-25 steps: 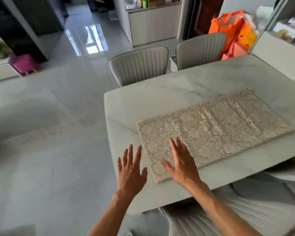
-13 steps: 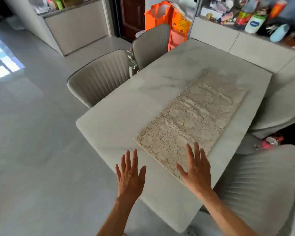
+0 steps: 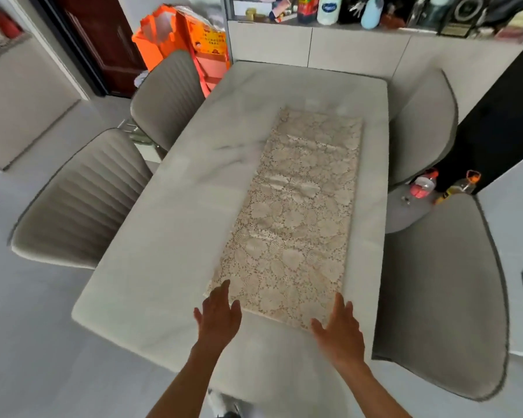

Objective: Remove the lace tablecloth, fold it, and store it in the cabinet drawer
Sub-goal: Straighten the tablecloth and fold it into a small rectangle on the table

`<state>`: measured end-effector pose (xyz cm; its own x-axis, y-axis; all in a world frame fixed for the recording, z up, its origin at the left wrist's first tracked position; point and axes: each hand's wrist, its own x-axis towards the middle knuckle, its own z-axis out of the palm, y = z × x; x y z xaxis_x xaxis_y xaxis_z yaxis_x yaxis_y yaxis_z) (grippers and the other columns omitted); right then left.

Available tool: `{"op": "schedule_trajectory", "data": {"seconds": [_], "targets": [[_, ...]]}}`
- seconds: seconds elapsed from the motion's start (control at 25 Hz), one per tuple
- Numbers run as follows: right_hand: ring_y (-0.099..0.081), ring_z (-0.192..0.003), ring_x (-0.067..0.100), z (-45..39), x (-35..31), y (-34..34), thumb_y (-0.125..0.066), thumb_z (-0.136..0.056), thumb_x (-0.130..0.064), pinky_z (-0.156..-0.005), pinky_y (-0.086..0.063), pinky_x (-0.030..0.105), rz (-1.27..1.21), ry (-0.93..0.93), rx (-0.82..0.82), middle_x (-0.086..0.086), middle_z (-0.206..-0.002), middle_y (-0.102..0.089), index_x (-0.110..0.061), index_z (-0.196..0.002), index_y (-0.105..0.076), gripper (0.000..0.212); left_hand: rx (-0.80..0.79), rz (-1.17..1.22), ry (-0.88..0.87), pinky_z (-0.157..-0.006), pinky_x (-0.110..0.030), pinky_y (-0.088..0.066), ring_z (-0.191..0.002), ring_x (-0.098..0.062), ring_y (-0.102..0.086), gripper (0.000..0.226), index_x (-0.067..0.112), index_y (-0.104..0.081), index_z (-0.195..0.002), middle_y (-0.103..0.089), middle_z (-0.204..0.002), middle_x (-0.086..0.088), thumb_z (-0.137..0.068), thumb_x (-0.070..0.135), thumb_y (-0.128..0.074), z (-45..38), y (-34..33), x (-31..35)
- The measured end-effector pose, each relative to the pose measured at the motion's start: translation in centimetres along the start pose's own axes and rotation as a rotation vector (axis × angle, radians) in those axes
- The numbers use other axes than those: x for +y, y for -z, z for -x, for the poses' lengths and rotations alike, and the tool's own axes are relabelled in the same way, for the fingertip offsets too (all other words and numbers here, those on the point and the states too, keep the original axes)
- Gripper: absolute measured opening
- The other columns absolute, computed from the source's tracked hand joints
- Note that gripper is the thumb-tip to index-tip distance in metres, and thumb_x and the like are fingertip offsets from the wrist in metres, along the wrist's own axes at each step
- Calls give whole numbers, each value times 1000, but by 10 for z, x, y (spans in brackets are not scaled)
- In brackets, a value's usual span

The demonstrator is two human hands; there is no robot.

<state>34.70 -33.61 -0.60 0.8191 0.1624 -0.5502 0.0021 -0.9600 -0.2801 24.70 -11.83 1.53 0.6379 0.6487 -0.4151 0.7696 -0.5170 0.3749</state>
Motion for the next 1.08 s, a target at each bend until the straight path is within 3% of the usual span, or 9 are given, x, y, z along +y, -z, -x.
{"op": "schedule_trajectory", "data": {"seconds": [0.12,0.24,0.4,0.52,0.6,0.8,0.88,0.96,1.08], "targets": [[-49,-126,32,-19,-14,-19,-51,-91,-49,-103,-43,45,-113,-192,40,11,-147,-39,-19,-147,-19,71,-41,-49,-11,-110,-48,-29,-132,-26,-42,46,23,-41,-141,-42,-146,-4,-96,30,-50,-65,8,-10],[-60,-103,32,-33,-24,-33,-57,-92,-38,-91,-50,44,-385,-382,196,11,-119,-59,-13,-119,-47,38,-23,90,-4,-91,-44,-46,-109,-33,-55,18,15,-61,-107,-55,-117,-10,-90,19,-57,-116,5,-24],[-60,-85,33,-40,-27,-35,-55,-96,-21,-77,-49,40,-550,-473,280,10,-93,-61,-10,-100,-45,16,-100,366,30,-71,-36,-54,-83,-25,-64,12,19,-62,-81,-65,-85,-1,-79,7,-61,-151,12,-40],[-58,-77,31,-25,-21,-40,-49,-96,-10,-69,-45,34,-443,-361,269,6,-84,-61,-14,-92,-49,5,-277,480,34,-58,-24,-48,-72,-19,-63,19,24,-66,-82,-68,-94,-3,-80,5,-65,-155,24,-58],[-62,-82,29,-8,-13,-41,-52,-92,-1,-67,-45,30,-515,-279,227,1,-84,-65,-18,-82,-59,21,-376,548,47,-55,-22,-48,-69,-15,-64,21,24,-73,-85,-70,-98,-4,-83,4,-67,-143,33,-73],[-66,-97,29,77,16,-53,-51,-88,-5,-78,-52,37,-1085,-397,-140,9,-102,-73,-13,-89,-79,29,-566,592,167,-59,-20,-45,-71,-14,-62,19,13,-78,-95,-72,-92,-2,-80,6,-70,-70,68,-127],[-69,-102,35,104,33,-46,-40,-81,-4,-84,-50,44,-1274,-342,-257,17,-109,-73,-5,-99,-77,41,-649,646,203,-70,-29,-42,-83,-23,-61,40,9,-78,-97,-73,-94,-4,-57,10,-70,-42,90,-146],[-68,-106,35,111,39,-27,-39,-73,-2,-87,-46,45,-1405,-231,-295,21,-113,-71,-1,-109,-71,48,-710,625,86,-79,-32,-41,-99,-26,-61,62,15,-78,-99,-73,-104,-5,-41,3,-61,-31,111,-154],[-71,-85,29,86,22,10,-61,-85,-13,-74,-47,36,-1312,-120,-144,9,-98,-76,-11,-103,-72,21,-609,525,-113,-71,-25,-43,-81,-14,-65,34,23,-79,-90,-76,-87,2,-63,4,-75,-43,129,-131]]}}
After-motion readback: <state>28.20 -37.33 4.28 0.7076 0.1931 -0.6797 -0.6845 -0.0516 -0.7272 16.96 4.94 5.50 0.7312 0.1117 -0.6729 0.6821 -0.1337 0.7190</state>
